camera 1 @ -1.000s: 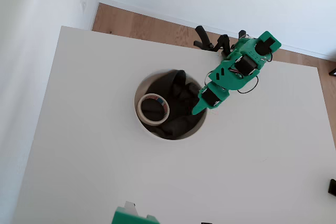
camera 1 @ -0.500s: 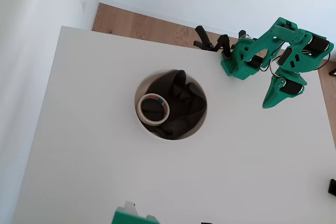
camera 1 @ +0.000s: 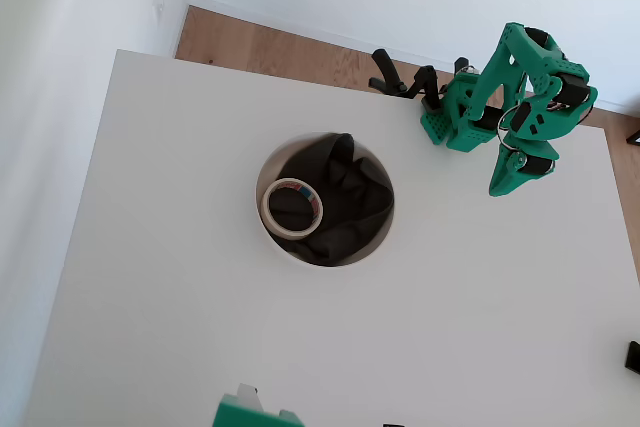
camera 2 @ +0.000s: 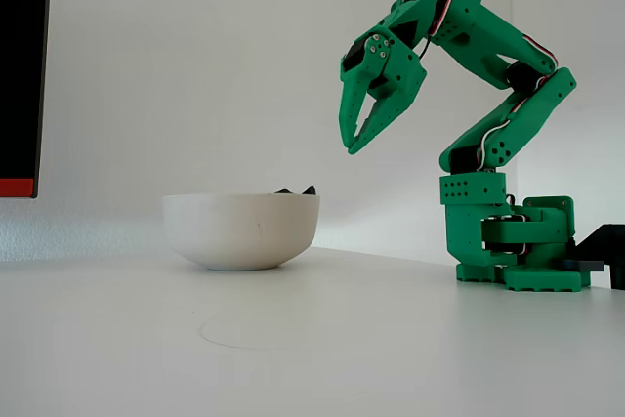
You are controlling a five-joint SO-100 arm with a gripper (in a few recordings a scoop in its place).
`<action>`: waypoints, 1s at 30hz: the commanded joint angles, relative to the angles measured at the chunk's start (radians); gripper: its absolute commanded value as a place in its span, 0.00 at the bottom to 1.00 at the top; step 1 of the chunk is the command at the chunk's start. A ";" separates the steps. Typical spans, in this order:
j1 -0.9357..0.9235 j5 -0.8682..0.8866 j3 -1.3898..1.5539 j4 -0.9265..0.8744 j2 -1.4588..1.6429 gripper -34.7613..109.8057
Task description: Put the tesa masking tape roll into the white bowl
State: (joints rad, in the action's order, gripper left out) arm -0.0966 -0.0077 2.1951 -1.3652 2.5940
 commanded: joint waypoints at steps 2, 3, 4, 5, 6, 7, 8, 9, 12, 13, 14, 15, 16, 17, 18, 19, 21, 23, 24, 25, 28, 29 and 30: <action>0.017 -0.037 0.089 0.032 0.077 0.18; 0.018 -0.040 0.098 0.032 0.084 0.18; 0.018 -0.040 0.107 0.035 0.092 0.18; 0.018 -0.040 0.121 0.040 0.098 0.18; 0.020 -0.040 0.138 0.048 0.104 0.18; 0.020 -0.040 0.163 0.057 0.115 0.18; 0.020 -0.040 0.190 0.069 0.129 0.18; 0.020 -0.041 0.221 0.081 0.146 0.18; 0.017 -0.038 0.301 0.121 0.187 0.18; 0.015 -0.037 0.322 0.130 0.199 0.18; 0.011 -0.034 0.345 0.143 0.215 0.18; 0.006 -0.031 0.367 0.155 0.232 0.18; 0.000 -0.026 0.385 0.163 0.250 0.18; -0.008 -0.025 0.402 0.169 0.270 0.18; -0.015 -0.023 0.419 0.173 0.293 0.18; -0.020 -0.021 0.436 0.173 0.318 0.18; -0.023 -0.020 0.466 0.164 0.371 0.18; -0.021 -0.011 0.499 0.147 0.431 0.18; -0.021 -0.008 0.514 0.137 0.460 0.18; -0.020 -0.006 0.532 0.126 0.491 0.18; -0.018 0.000 0.594 0.104 0.594 0.18; -0.018 0.000 0.611 0.097 0.620 0.18; -0.018 0.002 0.620 0.086 0.643 0.18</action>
State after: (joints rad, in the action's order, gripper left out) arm -0.0997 -0.0046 2.7964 -1.2502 3.1677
